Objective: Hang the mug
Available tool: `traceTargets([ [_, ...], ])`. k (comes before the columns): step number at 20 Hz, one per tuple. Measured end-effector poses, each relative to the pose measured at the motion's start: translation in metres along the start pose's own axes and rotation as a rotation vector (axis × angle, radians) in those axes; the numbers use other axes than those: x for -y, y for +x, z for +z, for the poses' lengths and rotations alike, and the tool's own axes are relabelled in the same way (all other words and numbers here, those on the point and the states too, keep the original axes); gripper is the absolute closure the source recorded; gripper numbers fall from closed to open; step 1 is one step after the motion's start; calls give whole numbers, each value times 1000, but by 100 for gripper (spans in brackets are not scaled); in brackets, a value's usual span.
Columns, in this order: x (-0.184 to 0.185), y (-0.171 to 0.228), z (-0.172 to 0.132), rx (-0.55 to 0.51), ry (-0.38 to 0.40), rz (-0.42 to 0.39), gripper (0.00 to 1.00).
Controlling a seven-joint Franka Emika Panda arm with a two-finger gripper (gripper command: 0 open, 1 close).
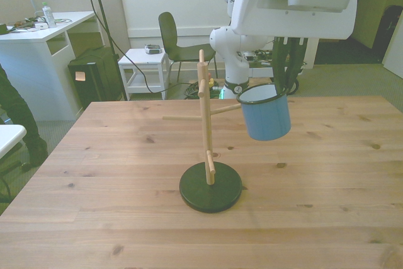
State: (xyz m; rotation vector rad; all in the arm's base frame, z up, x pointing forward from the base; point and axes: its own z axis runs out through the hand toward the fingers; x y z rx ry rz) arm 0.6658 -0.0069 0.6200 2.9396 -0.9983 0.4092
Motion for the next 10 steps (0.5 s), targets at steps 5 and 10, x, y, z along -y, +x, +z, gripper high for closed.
traceTargets([
  [5,-13,9,1,8,8,17,100],
  [10,-37,23,2,14,9,29,100],
])
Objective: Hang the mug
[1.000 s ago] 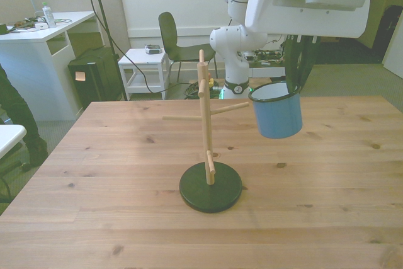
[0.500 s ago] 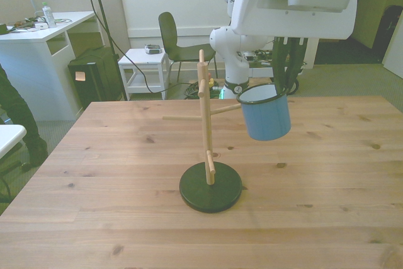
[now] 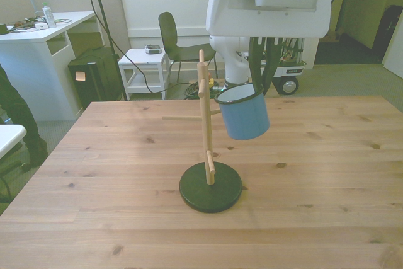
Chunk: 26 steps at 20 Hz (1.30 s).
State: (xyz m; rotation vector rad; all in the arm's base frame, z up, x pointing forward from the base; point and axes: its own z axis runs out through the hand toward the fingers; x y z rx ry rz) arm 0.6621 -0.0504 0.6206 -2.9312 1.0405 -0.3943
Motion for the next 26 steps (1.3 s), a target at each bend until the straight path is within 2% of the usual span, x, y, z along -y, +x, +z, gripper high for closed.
traceTargets([
  [9,-27,5,0,9,-3,6,100],
  [10,-29,5,-1,14,1,11,0],
  [17,-39,7,6,29,5,29,0],
  [26,-80,3,1,19,6,40,0],
])
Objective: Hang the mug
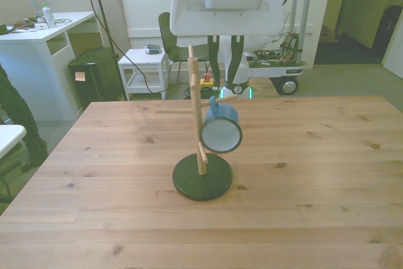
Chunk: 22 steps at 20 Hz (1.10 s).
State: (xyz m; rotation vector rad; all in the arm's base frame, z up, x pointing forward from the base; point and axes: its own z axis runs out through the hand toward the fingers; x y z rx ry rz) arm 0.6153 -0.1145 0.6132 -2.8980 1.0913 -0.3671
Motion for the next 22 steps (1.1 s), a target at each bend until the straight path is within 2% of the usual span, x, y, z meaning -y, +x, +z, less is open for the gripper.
traceTargets([
  [6,-29,0,2,4,2,5,0],
  [11,-36,-8,-1,4,8,4,0],
  [15,-28,-22,-4,5,17,-19,0],
  [22,17,-73,2,5,29,-83,0],
])
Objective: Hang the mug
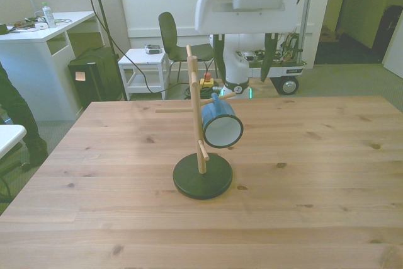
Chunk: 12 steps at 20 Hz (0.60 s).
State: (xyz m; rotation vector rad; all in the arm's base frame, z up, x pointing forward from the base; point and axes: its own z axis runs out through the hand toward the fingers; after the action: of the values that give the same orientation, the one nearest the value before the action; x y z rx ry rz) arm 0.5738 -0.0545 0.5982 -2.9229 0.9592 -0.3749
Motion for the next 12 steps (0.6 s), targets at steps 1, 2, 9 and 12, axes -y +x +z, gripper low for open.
traceTargets([
  [1,8,-9,1,3,2,-8,0],
  [2,14,-17,2,8,3,-14,0],
  [9,23,-68,12,50,-13,33,0],
  [12,16,-97,32,63,-24,37,0],
])
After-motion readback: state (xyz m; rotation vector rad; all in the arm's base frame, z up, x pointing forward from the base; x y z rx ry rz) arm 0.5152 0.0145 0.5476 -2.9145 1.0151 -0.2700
